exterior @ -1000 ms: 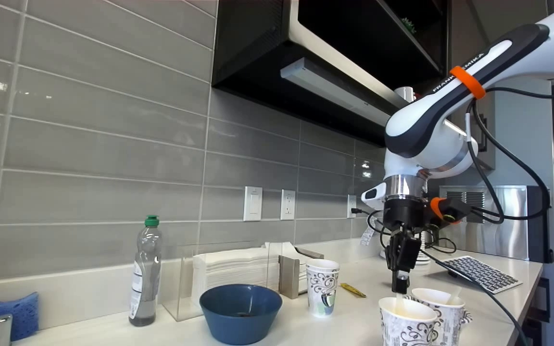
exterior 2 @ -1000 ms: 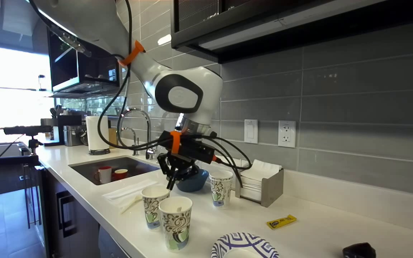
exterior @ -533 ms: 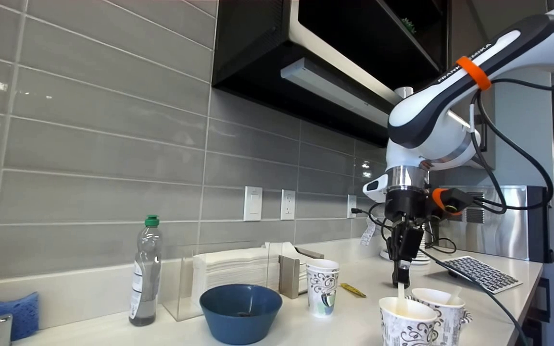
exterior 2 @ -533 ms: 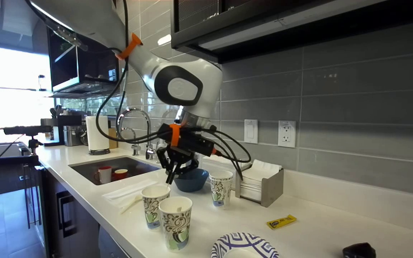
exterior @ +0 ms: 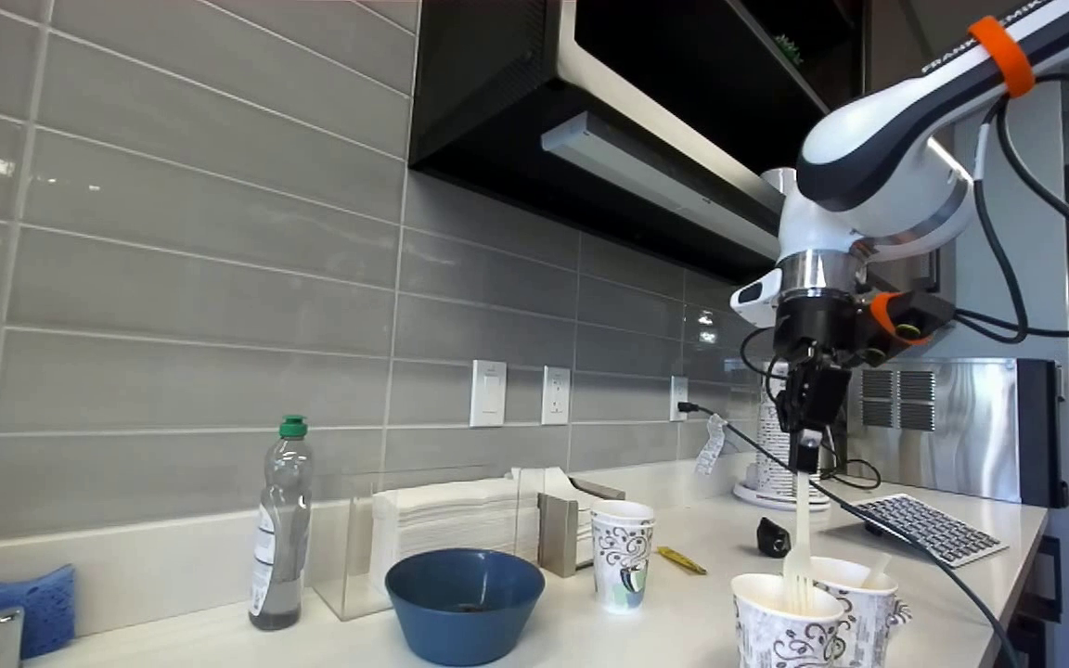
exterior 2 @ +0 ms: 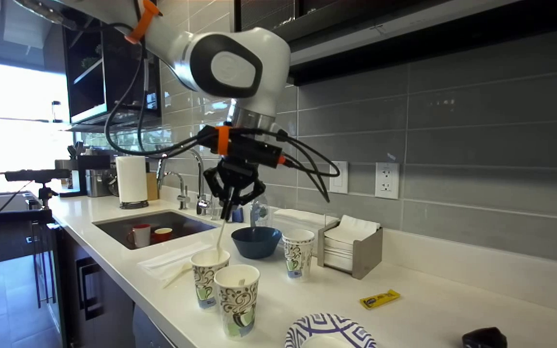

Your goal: Remove the fork from the cup on the left and put it in the cup on the right then remove the spoon from the cup on the right and put it in the cup on the left.

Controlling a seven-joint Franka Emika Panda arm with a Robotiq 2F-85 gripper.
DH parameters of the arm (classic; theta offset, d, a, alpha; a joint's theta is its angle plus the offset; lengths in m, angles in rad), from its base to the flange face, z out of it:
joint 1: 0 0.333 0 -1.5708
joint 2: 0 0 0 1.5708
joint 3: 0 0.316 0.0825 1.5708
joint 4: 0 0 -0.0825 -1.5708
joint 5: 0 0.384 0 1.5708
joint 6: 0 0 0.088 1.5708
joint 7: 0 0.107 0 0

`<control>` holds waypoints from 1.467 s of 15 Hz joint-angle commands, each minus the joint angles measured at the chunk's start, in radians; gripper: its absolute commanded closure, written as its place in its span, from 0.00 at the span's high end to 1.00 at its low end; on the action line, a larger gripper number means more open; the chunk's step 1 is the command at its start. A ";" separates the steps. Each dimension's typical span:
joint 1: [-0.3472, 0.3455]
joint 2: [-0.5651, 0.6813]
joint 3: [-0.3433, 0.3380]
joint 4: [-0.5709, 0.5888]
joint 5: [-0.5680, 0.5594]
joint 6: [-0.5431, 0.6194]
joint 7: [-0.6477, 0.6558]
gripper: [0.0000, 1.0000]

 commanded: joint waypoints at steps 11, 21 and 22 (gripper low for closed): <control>-0.067 -0.159 -0.045 -0.024 -0.126 0.006 0.246 0.01; -0.060 -0.068 -0.053 -0.081 -0.103 0.099 0.328 0.01; -0.061 -0.059 -0.051 -0.086 -0.106 0.113 0.336 0.01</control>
